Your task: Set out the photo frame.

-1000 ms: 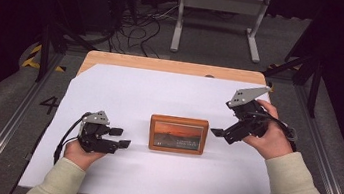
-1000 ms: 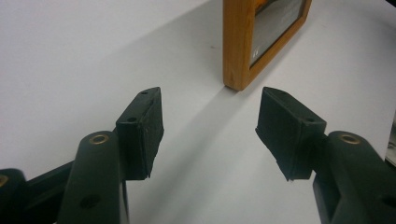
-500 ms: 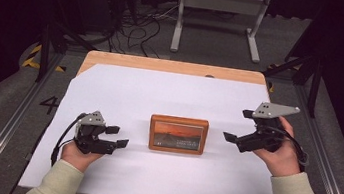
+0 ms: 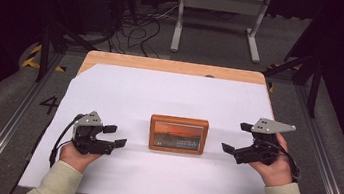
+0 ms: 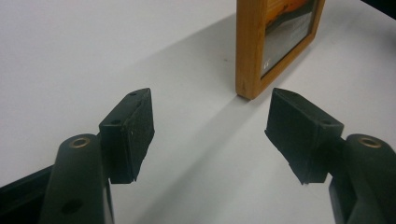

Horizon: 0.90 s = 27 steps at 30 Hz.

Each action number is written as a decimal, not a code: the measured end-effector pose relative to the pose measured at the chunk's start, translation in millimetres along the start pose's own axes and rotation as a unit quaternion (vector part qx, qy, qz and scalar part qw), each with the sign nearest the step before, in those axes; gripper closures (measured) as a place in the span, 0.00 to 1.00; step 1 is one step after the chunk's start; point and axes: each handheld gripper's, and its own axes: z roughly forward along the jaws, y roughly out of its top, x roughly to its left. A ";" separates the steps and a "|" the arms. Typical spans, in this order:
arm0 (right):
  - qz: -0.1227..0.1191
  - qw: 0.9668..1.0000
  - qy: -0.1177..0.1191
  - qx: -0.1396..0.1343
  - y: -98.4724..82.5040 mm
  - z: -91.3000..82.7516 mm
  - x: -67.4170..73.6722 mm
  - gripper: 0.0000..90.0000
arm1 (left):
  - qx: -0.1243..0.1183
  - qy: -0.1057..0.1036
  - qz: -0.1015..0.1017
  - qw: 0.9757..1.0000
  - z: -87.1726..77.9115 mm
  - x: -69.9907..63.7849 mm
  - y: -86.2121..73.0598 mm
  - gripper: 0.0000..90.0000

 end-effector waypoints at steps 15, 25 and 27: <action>0.023 0.999 -0.030 -0.006 -53.1 29.0 -0.6 0.00 | -0.005 0.007 0.005 1.000 4.3 4.2 -6.4 0.34; 0.022 0.998 -0.044 0.031 -65.9 39.1 -2.4 0.00 | -0.002 0.011 0.010 1.000 8.2 6.3 -8.3 0.33; 0.020 0.998 -0.045 0.031 -65.8 39.2 -2.2 0.00 | -0.003 0.007 0.006 1.000 9.8 6.0 -8.6 0.33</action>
